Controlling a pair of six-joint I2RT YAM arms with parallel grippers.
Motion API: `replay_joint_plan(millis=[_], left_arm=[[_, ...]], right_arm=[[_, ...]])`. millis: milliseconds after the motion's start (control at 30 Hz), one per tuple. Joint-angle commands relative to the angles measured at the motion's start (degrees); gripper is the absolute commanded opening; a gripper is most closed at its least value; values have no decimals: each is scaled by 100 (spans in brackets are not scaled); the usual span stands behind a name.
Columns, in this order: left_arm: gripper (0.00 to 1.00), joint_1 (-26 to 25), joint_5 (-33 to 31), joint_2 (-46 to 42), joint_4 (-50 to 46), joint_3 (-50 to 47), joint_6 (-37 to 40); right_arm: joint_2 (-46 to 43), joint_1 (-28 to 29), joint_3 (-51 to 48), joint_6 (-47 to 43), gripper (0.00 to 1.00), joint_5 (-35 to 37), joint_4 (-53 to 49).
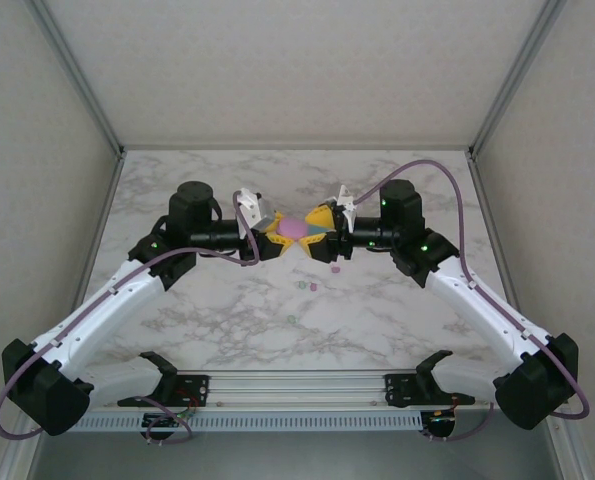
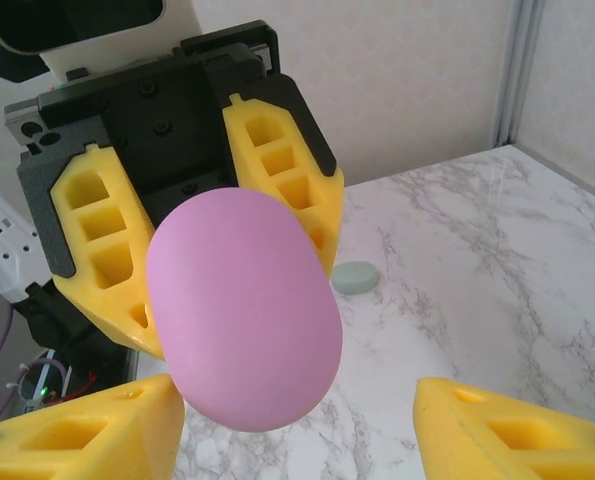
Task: Insert wireless bluetooth earbuds into charging case
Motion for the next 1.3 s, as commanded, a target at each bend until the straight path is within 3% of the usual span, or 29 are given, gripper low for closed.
replay_joint_plan(millis=[0,567,933,1133,1267], left_arm=[[25,-74,127,-126,27,-22,-51],[24,-83,-134,-370,547,-371,-293],[24,-83,-1031,-516,1653,-927,-1215],[24,-82,-1333,-622,2370,-1264,-1637],[24,-83,-1457,-748,2467,-1355,-1638]], right_arm=[[-14,3,-8,313,63,404,391],[153,6,501,1180,67,1302,135],[15,8,1060,1439,72,163,-456],[-238,7,1218,1480,72,976,-1122],[-226,-148,1417,2098,63,2903,-2040]])
